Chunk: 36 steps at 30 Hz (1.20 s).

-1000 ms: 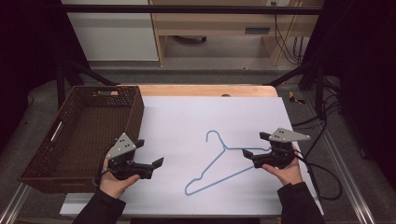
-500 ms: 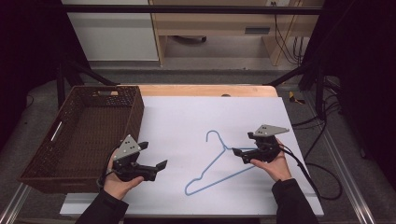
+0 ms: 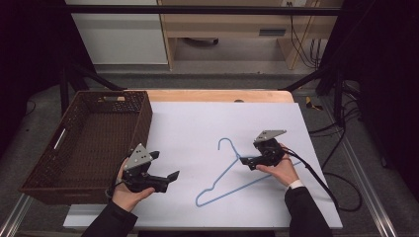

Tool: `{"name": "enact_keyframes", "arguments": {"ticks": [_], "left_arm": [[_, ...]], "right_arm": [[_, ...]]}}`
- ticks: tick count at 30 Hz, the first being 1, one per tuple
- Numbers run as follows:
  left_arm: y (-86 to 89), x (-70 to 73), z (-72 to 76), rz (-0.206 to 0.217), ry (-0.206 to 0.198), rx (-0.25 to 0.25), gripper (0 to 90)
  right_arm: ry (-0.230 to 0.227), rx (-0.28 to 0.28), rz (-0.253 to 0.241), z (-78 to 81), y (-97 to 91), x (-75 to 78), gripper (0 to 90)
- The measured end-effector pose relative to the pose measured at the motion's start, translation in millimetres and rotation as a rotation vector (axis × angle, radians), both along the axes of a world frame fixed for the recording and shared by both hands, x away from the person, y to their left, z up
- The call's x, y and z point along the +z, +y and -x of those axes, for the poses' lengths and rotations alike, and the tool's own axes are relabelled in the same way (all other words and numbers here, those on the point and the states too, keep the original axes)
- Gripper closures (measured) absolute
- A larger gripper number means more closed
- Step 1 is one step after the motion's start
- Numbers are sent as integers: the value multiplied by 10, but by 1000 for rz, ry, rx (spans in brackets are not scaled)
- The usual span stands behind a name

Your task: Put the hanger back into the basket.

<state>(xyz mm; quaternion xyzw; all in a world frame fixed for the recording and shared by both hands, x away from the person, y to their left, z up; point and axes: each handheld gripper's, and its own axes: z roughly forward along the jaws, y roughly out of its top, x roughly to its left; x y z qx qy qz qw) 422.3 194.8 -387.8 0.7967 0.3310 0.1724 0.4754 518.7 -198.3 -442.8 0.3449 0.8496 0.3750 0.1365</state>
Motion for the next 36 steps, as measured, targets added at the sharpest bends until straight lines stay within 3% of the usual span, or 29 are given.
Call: {"name": "enact_keyframes", "arguments": {"ticks": [7, 10, 16, 22, 26, 29, 30, 36], "left_arm": [[-34, -26, -3, -11, 5, -7, 56], [-43, -30, -3, -12, 8, -9, 56], [-56, -63, -16, -21, 19, -14, 58], [-69, -81, -29, -26, 23, -16, 59], [-74, -99, -35, -32, 27, -17, 61], [-82, -110, -42, -35, 31, -18, 62], [-84, -113, -44, -37, 32, -19, 61], [-94, -127, -52, -41, 33, -19, 64]], "right_arm": [[26, 6, 68, -61, 7, -115, 203], [15, 15, 89, -79, -3, -136, 226], [37, 18, 147, -87, 10, -192, 310], [56, 21, 156, -118, 12, -224, 384], [81, 16, 154, -169, 9, -251, 487], [83, 37, 153, -183, 0, -247, 522], [102, 48, 144, -201, -4, -242, 576], [105, 76, 160, -258, -41, -227, 705]]}}
